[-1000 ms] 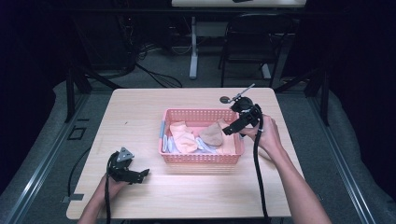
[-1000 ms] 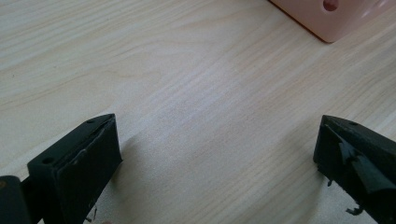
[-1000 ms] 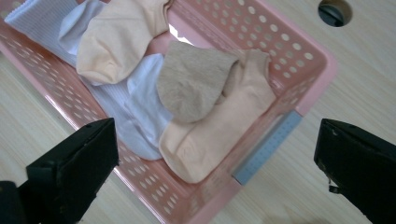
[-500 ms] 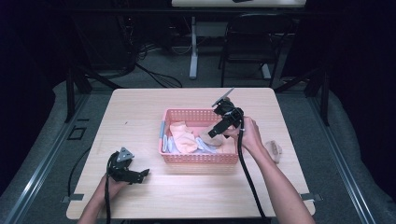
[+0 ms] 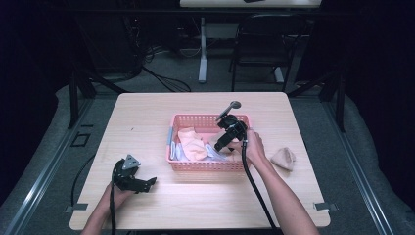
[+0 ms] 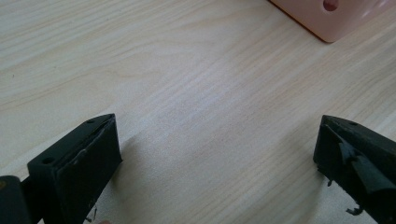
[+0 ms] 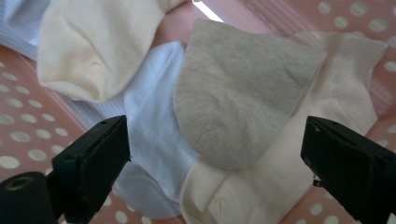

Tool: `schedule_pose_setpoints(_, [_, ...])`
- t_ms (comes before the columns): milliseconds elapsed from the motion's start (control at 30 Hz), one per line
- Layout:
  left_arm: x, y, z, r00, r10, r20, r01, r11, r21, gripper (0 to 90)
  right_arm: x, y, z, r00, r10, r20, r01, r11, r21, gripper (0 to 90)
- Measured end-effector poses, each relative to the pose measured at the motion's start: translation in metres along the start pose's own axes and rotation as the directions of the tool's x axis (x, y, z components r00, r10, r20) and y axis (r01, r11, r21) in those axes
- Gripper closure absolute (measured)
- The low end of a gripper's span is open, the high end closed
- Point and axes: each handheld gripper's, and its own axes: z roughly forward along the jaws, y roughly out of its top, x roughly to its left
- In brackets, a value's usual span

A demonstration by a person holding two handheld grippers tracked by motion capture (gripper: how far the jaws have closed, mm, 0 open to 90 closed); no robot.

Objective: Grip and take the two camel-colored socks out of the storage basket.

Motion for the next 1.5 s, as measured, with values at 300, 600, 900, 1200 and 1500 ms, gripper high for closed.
schedule_pose_setpoints(300, [0.0,0.0,0.0,1.0,0.0,0.0,0.0,1.0,0.0,0.3,0.002,0.0,0.018,0.9995,0.017,0.026,-0.019,0.998,0.053,26.3])
schedule_pose_setpoints(600, [0.0,0.0,0.0,1.0,0.0,0.0,0.0,1.0,0.0,0.3,0.0,0.0,0.03,0.9972,0.035,0.066,-0.042,0.994,0.105,68.1])
schedule_pose_setpoints(900, [0.0,0.0,0.0,1.0,-0.002,0.0,0.002,1.0,0.0,0.3,-0.001,-0.005,0.016,0.9969,0.057,0.054,-0.06,0.997,0.051,88.1])
schedule_pose_setpoints(1200, [0.0,0.0,0.0,1.0,-0.003,0.0,0.003,1.0,-0.001,0.3,-0.002,-0.009,-0.007,0.9981,0.039,0.048,-0.039,0.999,0.006,89.2])
schedule_pose_setpoints(1500, [0.0,0.0,0.0,1.0,-0.003,0.0,0.003,1.0,-0.001,0.3,-0.003,-0.011,-0.041,0.9985,0.023,0.049,-0.021,0.999,-0.049,89.3])
